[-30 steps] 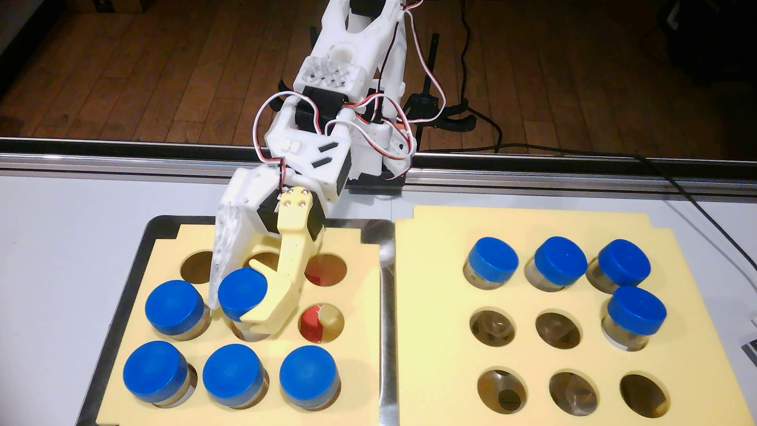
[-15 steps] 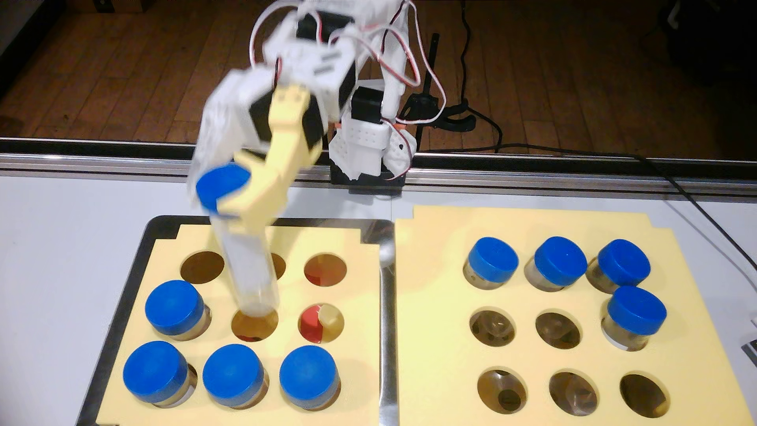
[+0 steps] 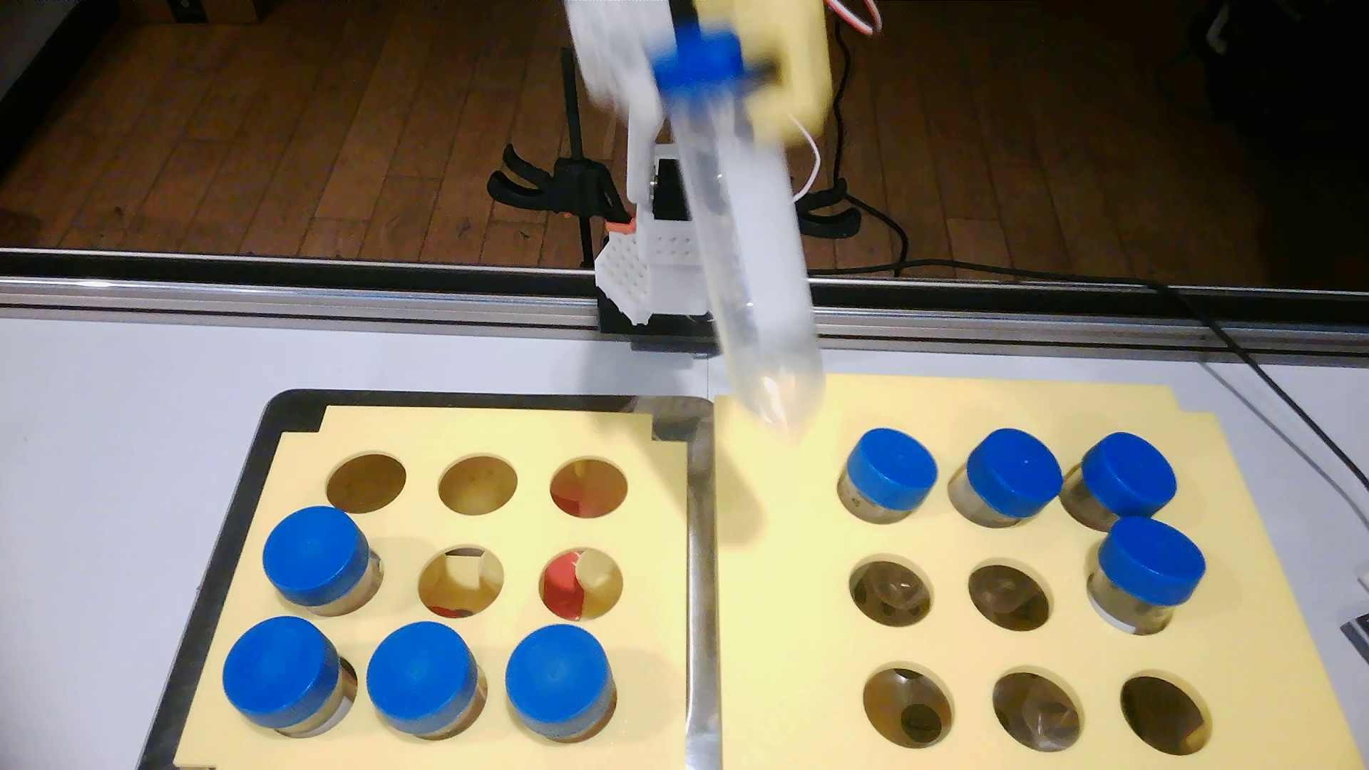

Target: Move the test tubes

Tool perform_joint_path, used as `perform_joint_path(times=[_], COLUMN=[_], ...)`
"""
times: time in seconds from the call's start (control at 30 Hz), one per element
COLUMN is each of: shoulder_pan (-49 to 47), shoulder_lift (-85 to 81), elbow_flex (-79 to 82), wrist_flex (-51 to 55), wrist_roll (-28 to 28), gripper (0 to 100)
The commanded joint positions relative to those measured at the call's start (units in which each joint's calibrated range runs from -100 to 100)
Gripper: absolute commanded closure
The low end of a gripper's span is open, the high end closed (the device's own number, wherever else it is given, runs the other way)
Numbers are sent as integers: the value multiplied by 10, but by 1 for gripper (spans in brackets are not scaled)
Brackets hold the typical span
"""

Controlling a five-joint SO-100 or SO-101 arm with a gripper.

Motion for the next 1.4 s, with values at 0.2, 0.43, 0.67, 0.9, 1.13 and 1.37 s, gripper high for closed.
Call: perform_joint_path(times=[0.2,0.43,0.67,0.9,1.13,1.37], shoulder_pan=[-153,-164,-208,-227,-244,-187], shoulder_lift=[129,147,183,244,244,234], elbow_flex=[-9,-10,29,6,22,-5], wrist_flex=[-19,-19,-19,-18,-12,-14], wrist_roll=[-5,9,11,7,-33,-29], gripper=[89,89,88,88,64,63])
